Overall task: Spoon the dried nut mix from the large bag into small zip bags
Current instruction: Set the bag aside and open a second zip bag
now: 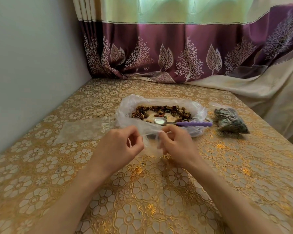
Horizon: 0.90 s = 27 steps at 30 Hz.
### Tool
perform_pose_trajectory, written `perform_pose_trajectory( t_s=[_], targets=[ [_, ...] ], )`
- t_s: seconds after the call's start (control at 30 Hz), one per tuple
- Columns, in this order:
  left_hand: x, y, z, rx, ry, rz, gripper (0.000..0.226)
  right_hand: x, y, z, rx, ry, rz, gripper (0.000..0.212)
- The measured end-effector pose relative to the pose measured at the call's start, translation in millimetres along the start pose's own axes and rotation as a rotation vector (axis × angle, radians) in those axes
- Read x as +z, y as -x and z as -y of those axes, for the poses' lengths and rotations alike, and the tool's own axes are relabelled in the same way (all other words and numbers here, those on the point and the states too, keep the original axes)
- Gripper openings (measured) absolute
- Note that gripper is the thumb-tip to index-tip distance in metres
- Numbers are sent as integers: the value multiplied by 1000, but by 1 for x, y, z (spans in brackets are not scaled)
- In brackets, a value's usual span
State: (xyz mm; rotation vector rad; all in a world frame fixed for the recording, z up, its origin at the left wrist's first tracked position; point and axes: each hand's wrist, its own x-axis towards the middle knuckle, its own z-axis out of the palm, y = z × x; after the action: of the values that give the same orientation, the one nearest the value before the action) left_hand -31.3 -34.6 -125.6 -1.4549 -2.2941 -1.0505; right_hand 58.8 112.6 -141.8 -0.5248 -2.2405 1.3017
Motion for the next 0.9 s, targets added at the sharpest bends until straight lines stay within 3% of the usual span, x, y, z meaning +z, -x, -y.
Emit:
perform_pose_trajectory(
  t_s=[0.1,0.17,0.23,0.37,0.47,0.6,0.7,0.8,0.9],
  targets=[
    [2,0,1,-27,22,-65,10,4,1,0,222,-290,170,18],
    [2,0,0,-10,3,-77,14,8,3,-1,205,-197,200,22],
    [0,1,0,31,-65,-70,17,10,4,-3,65,36,121,20],
    [-4,1,4,68,-159,55,23,0,4,0,-313,523,-233,19],
    [-2,1,4,70,-110,126,25,-6,3,3,-397,548,-317,22],
    [-2,1,-3,133,-80,65,22,-4,4,6,-426,508,-339,29],
    [-3,1,-6,213,-23,12,18,-5,3,7,-474,429,-411,30],
    [-3,-1,-5,217,110,-148,19,-9,1,4,-274,72,-333,33],
    [-5,-6,7,-78,191,-380,35,-18,-3,0,22,-340,-174,35]
  ],
)
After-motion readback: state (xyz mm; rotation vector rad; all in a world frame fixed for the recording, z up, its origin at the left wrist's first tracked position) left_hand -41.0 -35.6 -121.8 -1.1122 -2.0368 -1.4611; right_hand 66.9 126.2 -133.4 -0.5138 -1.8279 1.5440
